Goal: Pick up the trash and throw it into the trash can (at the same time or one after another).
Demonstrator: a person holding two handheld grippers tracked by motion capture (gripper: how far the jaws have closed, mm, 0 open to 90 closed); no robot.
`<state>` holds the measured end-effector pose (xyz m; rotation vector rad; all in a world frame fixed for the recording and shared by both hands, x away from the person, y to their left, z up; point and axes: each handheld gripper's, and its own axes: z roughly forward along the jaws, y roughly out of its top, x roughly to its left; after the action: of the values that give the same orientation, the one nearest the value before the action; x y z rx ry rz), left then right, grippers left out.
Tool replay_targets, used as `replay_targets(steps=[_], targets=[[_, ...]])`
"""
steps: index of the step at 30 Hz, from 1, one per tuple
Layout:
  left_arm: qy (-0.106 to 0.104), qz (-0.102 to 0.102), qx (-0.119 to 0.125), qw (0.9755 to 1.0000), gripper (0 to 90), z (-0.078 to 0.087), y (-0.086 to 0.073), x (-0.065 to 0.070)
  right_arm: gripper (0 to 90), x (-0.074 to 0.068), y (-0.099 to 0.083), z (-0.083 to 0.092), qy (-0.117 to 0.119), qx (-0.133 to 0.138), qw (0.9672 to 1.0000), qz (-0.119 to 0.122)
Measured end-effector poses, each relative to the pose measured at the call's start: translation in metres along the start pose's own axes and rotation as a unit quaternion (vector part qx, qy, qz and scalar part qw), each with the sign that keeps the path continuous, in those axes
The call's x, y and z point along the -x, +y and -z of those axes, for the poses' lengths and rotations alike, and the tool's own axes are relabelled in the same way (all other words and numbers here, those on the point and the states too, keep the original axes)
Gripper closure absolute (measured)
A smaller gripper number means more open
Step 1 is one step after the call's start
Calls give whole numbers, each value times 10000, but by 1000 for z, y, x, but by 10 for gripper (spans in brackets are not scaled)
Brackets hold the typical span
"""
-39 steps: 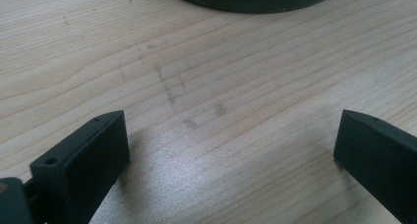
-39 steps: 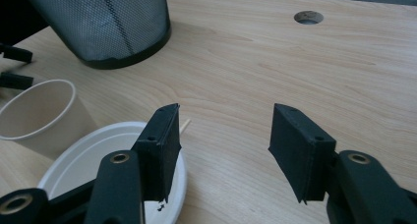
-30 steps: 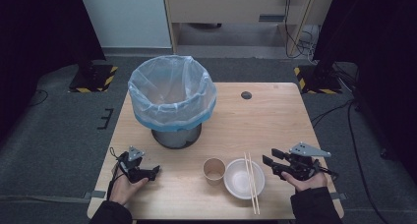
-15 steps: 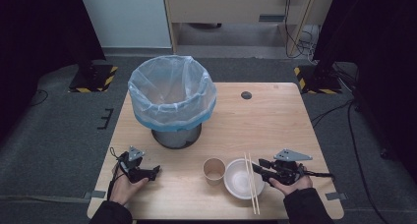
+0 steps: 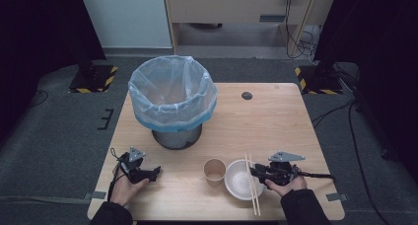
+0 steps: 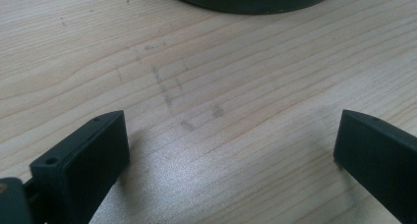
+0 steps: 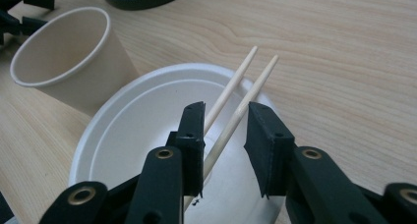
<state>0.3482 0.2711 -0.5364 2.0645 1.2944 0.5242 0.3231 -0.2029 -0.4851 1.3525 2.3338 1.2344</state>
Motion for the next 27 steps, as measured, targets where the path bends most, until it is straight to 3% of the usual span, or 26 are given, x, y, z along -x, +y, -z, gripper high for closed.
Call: replay_targets(steps=[9,27], targets=[[-1,-2,-1,10000,0,0,0,0,722,0,-1,-6,-35,-164,9998,-73],[-1,0,1,10000,0,0,0,0,735,1,-1,-10,-54,-236,9995,-209]])
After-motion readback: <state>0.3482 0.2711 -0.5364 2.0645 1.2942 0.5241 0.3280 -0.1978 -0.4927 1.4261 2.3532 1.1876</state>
